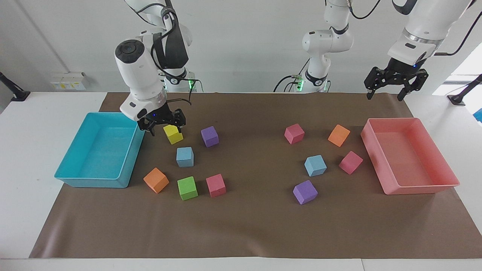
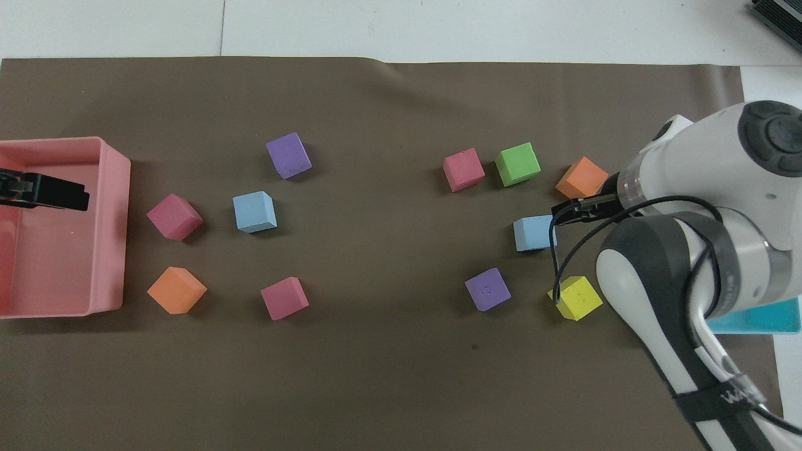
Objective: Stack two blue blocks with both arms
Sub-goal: 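Reach the right gripper down to the nearby light blue cube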
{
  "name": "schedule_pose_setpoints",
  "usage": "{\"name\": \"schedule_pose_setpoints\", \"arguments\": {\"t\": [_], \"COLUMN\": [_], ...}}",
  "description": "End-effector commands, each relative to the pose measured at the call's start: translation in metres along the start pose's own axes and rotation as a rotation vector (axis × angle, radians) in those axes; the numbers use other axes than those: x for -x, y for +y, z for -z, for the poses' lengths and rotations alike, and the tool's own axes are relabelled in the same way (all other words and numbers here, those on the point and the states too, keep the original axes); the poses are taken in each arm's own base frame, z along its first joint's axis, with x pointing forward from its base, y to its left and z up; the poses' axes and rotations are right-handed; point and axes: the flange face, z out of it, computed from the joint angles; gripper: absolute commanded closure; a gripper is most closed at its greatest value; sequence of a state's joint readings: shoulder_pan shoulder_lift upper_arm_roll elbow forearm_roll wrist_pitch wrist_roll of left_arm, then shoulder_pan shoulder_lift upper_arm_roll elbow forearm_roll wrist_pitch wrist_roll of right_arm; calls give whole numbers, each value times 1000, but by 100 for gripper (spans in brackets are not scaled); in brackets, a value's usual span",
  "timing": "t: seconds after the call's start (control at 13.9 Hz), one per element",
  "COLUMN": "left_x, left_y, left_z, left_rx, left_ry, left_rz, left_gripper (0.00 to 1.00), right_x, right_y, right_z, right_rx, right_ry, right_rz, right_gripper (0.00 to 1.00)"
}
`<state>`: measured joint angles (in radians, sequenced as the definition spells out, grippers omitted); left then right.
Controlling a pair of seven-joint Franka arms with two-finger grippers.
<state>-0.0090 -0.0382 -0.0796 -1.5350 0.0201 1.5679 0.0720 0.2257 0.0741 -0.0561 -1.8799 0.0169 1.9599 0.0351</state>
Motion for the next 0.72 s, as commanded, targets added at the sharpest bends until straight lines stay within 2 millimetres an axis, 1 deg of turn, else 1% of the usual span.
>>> {"name": "schedule_pose_setpoints", "arguments": {"t": [0.0, 0.07, 0.14, 0.22, 0.43, 0.65], "left_x": [5, 5, 5, 5, 5, 5], "left_y": [-2, -2, -1, -1, -2, -1], "left_z": [3, 3, 3, 3, 3, 2], "left_rx": [5, 7, 7, 7, 7, 7], "left_ry": [-8, -8, -8, -8, -8, -9], "left_rz": [1, 1, 0, 0, 3, 0], "left_gripper": [0, 0, 0, 0, 0, 0], "right_x": [7, 7, 4, 4, 3, 11], "right_y": [-2, -2, -9, -21, -23, -23], "right_z": [-33, -46, -58, -68, -93, -118], "right_rx": [-7, -5, -4, -4, -2, 1], "right_ry": [15, 9, 18, 24, 31, 9], "right_rz": [-17, -13, -1, 17, 19, 23], "right_gripper": [0, 0, 0, 0, 0, 0]}}
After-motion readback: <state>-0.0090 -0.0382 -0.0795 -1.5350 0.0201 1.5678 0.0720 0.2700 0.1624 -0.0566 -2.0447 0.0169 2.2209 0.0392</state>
